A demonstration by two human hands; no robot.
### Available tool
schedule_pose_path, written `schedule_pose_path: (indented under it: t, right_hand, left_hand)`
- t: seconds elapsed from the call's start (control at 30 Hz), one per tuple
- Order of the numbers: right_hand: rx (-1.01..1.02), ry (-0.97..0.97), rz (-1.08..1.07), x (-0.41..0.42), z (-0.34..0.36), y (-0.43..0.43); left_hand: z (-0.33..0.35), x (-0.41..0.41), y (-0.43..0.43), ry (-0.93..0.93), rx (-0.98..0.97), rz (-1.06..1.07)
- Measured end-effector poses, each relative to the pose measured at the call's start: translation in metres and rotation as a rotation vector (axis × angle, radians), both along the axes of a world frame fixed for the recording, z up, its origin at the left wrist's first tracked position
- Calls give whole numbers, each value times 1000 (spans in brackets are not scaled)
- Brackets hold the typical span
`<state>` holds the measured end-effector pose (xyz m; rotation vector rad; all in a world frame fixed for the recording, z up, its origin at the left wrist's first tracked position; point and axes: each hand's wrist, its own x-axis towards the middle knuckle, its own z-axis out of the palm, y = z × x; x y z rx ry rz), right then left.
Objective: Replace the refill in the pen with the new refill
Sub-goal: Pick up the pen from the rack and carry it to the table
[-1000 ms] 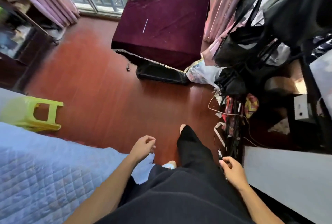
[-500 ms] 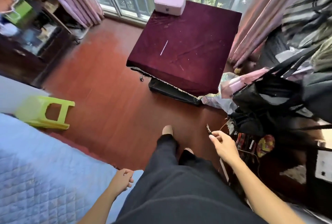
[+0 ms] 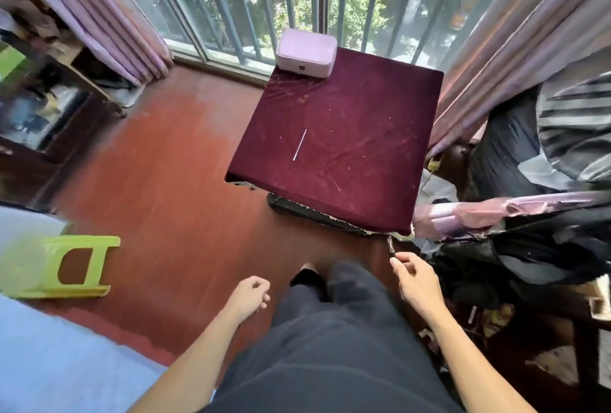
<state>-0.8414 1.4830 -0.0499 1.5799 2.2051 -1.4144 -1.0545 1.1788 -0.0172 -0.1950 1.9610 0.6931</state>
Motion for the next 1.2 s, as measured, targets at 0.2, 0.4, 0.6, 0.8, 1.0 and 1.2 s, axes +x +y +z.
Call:
schedule_pose_path:
  t: [0.2,0.4,0.6,0.8,1.0,1.2]
  right_hand:
    - [-68,15,-48,-62,-10,37]
    - [-91,57,-55,-127,-14,81]
    - [-120,94,-143,-185,-5,103]
    - [-125,87,-272,-221,0,93]
    - [-165,65,-384,-255,-5,70]
    - [-192,69,-362,-285,-9,60]
  left_hand:
    - [13,-85,95,69,76,-56]
    - [10,-133,122,73,18,-76]
    - [-2,-172,105,14,-113,-114]
    - [-9,-235,117,-6,-142,-273]
    - [-25,-290,156,22,-37,-368]
    - [-30,-291,185,-45,44,-307]
